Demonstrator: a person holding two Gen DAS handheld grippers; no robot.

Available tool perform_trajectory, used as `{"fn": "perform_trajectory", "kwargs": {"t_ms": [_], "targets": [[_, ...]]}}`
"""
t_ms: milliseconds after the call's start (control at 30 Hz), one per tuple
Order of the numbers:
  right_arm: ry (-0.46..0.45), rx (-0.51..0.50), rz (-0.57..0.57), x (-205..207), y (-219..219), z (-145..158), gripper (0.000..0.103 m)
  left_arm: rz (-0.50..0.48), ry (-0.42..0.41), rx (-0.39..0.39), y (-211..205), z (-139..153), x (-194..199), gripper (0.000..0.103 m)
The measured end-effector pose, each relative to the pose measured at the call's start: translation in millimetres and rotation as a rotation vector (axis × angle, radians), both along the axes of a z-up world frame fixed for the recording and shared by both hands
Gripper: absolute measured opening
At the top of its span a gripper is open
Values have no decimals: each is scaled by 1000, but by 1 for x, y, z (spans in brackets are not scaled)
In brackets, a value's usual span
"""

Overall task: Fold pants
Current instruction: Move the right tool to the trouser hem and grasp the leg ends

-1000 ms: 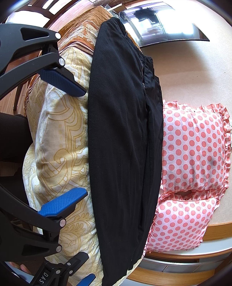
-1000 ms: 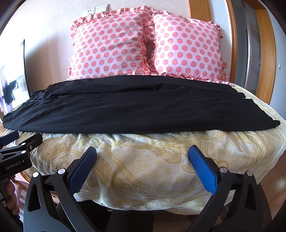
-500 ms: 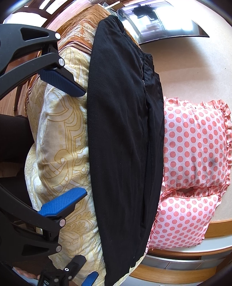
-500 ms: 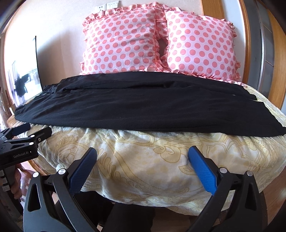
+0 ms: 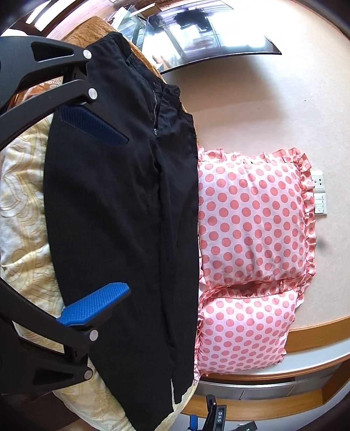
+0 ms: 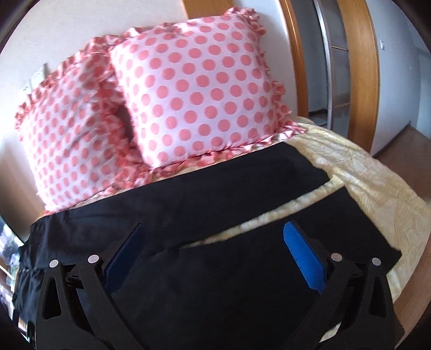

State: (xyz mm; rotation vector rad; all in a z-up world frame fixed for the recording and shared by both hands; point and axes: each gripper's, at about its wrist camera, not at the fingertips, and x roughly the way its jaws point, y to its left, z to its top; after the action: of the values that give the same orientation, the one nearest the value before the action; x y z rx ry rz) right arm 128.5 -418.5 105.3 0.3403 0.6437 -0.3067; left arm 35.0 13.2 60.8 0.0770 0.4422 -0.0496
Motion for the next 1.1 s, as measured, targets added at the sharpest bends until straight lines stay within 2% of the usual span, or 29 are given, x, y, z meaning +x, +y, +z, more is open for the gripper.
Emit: {"fn": "perform_trajectory", "kwargs": {"t_ms": [67,167,400,467,500,567,633,800,933,1000,1100], "targets": [[44,-50,-68,36,-20,-1,102,-2,5,-26,4,2,11,101],[96,-27,-136,84,-51,-10,101,14,0,-30,6,5,29,101],[196,63,-307,167,-114,-47,83,39,22,-55,13,14,72,101],[216,75,-346,180,-127,-57,72,47,16,-63,15,15,82,101],[232,80,-362,185,-132,-62,70,53,28,-65,15,14,87,101],[259,74,-395,196,-141,-71,61,14,98,-116,19,9,100,101],[264,74,-429,203,-147,-76,61,4,148,-179,26,4,108,101],[316,50,-494,219,-161,-91,61,32,213,-239,38,-4,118,101],[347,5,-505,226,-163,-102,61,10,260,-264,39,-12,123,101],[360,-38,-500,230,-159,-103,61,-4,277,-264,37,-15,125,101],[356,-45,-497,227,-158,-102,60,-24,290,-251,32,-18,125,101]]}}
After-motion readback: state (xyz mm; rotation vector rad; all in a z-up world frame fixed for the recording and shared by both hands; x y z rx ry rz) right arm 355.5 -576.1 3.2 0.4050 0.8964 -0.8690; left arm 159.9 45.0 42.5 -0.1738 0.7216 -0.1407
